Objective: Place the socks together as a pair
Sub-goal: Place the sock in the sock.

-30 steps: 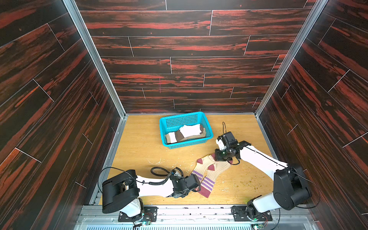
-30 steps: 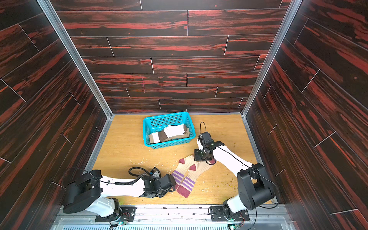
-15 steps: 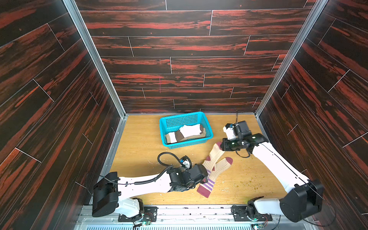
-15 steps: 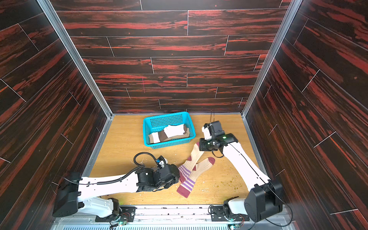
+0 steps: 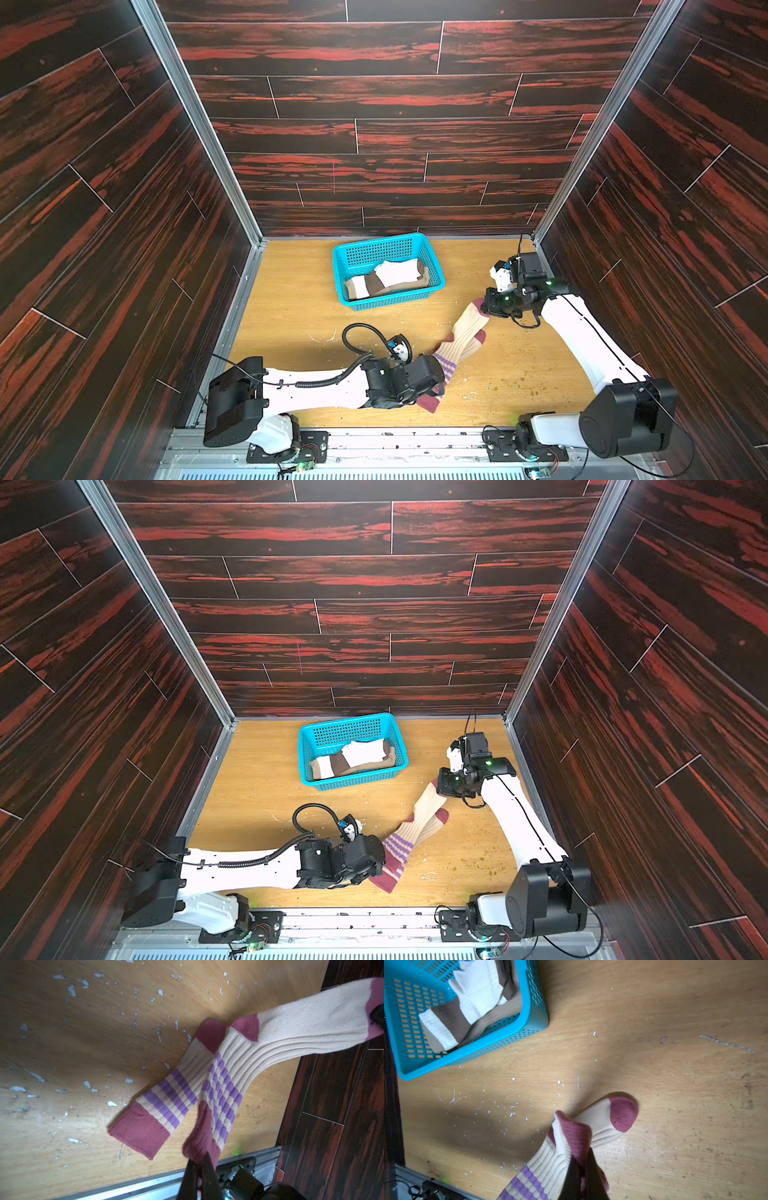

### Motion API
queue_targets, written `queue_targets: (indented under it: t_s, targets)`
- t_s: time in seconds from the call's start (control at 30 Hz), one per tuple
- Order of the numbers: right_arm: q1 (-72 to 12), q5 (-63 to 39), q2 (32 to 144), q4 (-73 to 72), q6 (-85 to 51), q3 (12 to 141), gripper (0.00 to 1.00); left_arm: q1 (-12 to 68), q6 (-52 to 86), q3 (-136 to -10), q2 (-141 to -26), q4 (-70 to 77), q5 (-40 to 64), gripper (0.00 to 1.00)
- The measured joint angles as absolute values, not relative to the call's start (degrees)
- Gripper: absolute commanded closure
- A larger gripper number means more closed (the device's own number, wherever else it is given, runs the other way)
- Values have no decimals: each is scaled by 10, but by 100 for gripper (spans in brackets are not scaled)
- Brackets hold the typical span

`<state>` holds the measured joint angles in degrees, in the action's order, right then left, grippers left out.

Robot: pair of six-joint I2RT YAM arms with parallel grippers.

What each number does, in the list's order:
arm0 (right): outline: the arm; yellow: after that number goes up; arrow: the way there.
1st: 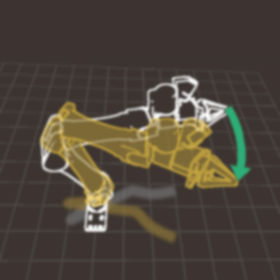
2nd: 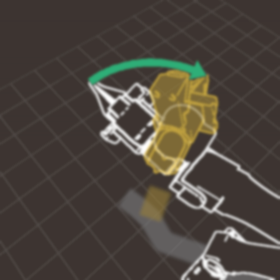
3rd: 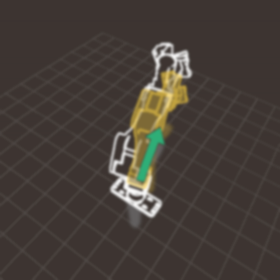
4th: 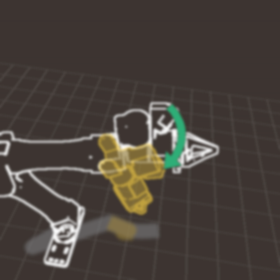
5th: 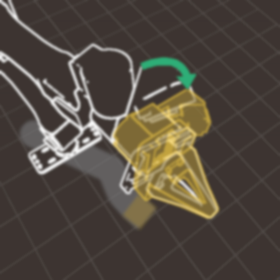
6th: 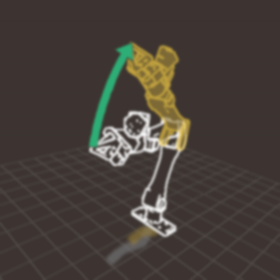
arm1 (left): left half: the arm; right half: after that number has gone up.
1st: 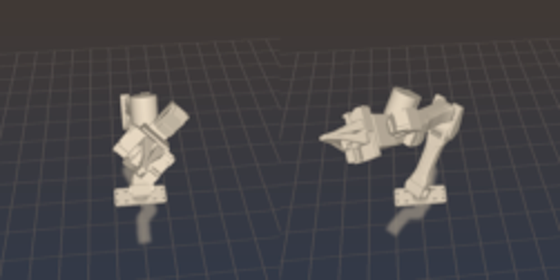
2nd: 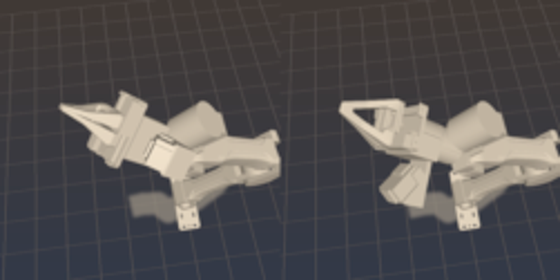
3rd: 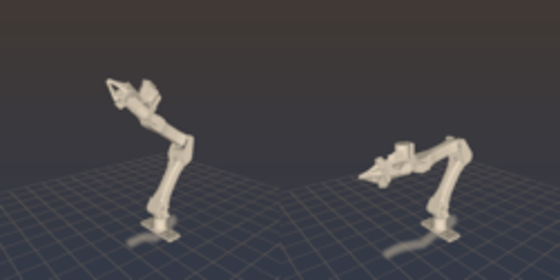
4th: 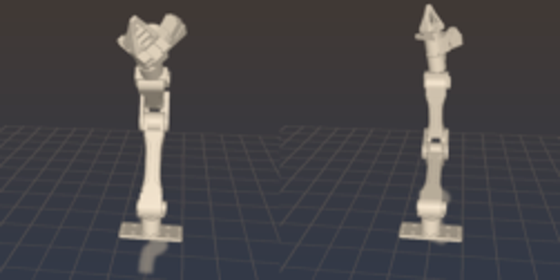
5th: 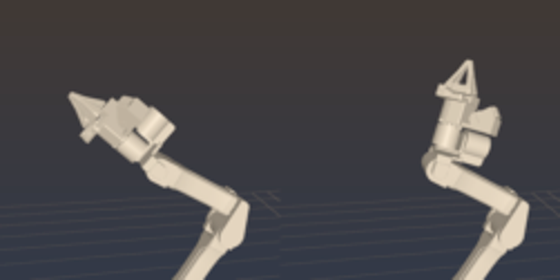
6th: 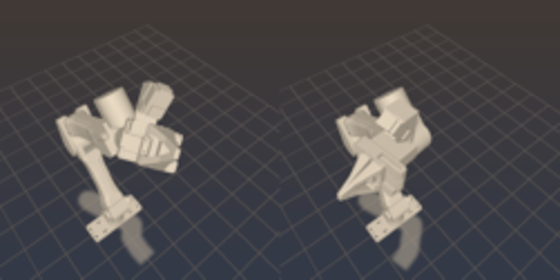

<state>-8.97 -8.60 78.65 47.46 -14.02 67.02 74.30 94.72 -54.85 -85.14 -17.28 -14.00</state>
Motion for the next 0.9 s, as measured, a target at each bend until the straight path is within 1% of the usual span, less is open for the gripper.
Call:
queue_targets:
  t_s: [0.27, 0.43, 0.53, 0.7, 0.73, 0.77, 0.8, 0.83, 0.87, 0.9]
  targets:
    - [-89, -121, 803, 442, -146, 643, 100, 745, 947, -543, -858, -166, -145, 100]
    - [-79, -125, 816, 427, -148, 614, 100, 752, 947, -545, -890, -170, -145, 100]
    - [-67, -118, 842, 428, -155, 610, 100, 755, 947, -545, -913, -170, -145, 100]
    - [-58, -89, 910, 437, -161, 620, 94, 761, 948, -545, -941, -171, -145, 100]
    - [-58, -81, 923, 439, -163, 624, 93, 762, 949, -545, -944, -171, -145, 100]
    - [-58, -73, 934, 440, -164, 626, 89, 762, 949, -544, -946, -171, -144, 100]
    - [-57, -65, 943, 441, -166, 626, 83, 762, 950, -543, -947, -171, -145, 99]
    - [-57, -59, 948, 444, -169, 626, 73, 763, 950, -543, -947, -171, -145, 96]
    - [-56, -52, 952, 448, -168, 626, 64, 764, 950, -543, -947, -170, -145, 88]
    - [-55, -47, 954, 451, -173, 626, 59, 764, 951, -542, -947, -170, -145, 76]
